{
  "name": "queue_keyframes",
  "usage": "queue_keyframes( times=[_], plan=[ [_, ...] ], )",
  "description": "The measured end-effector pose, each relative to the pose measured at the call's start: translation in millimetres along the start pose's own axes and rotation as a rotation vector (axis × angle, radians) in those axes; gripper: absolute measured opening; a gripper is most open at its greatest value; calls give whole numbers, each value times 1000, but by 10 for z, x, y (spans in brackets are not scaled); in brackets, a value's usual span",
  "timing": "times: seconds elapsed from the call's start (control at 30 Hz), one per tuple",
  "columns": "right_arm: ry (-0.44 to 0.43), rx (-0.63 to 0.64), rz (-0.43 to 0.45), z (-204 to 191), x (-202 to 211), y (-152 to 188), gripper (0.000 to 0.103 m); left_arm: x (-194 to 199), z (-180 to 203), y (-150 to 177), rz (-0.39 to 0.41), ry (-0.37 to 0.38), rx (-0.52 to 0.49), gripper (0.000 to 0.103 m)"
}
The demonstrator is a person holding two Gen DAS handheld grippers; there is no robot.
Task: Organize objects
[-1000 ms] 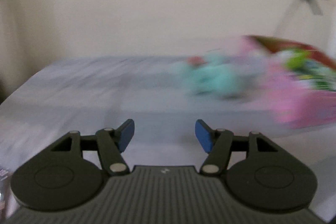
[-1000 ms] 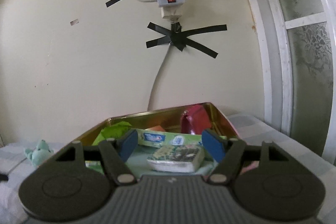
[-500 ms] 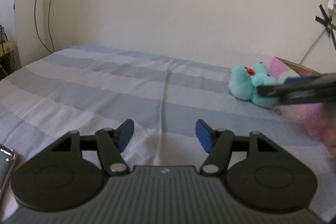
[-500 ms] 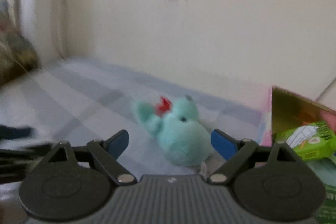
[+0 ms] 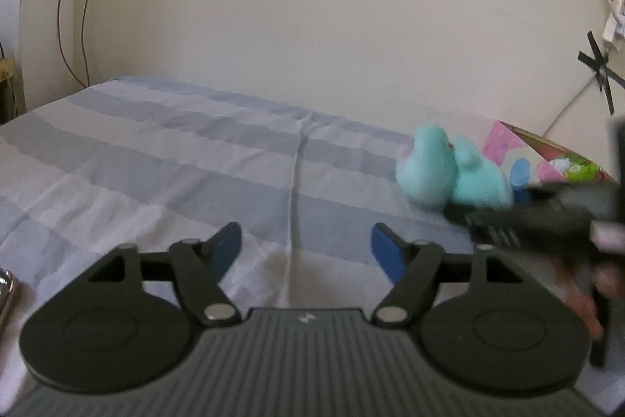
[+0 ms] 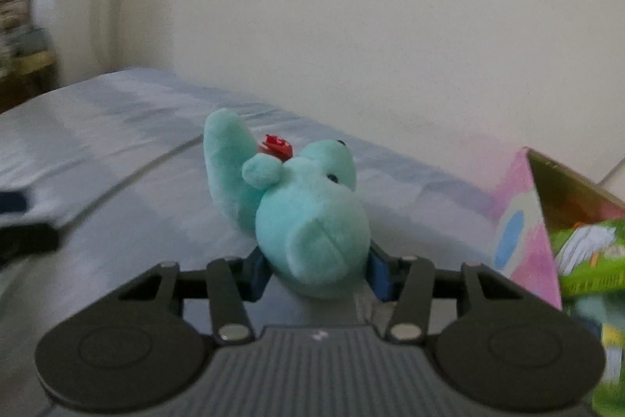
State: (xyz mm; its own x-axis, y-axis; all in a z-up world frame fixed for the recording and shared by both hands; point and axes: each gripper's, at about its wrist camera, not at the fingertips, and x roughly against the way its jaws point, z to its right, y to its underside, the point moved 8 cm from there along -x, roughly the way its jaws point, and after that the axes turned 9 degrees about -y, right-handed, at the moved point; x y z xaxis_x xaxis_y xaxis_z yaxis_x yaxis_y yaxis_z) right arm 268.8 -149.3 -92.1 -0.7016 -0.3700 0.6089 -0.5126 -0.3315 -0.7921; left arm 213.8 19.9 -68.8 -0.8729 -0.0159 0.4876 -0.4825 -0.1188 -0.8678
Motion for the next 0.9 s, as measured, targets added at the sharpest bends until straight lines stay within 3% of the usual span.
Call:
queue_keyframes(
  times=[0.13,0.23,0.27,0.37,0.5,0.63,0.73,0.83,0.9],
  plan=[
    [-107,77,-6,-282,462,318,49,-26,-42,-4,-18,17,35,78],
    [-157,62,-15,-318,875,561,55,-11,-30,-2,-19,26,33,78],
    [-154,48,-15,-291,973,622,57,-6,-16,-4,-17,29,26,79],
    [-118,-16,-5,-174,1261,819,81,18,25,14,-23,66,8,84],
    [-99,-113,27,-58,1562,1067,85,116,1,10,-24,97,63,88],
    [-99,-199,53,16,1695,1277,86,318,200,-38,-70,245,156,91],
    [-134,-254,71,62,1773,1302,86,540,529,-53,-99,365,86,91],
    [-200,-285,83,41,1788,1292,86,759,733,-11,-101,429,4,91],
    [-224,-276,85,10,1783,1259,86,849,799,63,-149,510,-5,91]
  ],
)
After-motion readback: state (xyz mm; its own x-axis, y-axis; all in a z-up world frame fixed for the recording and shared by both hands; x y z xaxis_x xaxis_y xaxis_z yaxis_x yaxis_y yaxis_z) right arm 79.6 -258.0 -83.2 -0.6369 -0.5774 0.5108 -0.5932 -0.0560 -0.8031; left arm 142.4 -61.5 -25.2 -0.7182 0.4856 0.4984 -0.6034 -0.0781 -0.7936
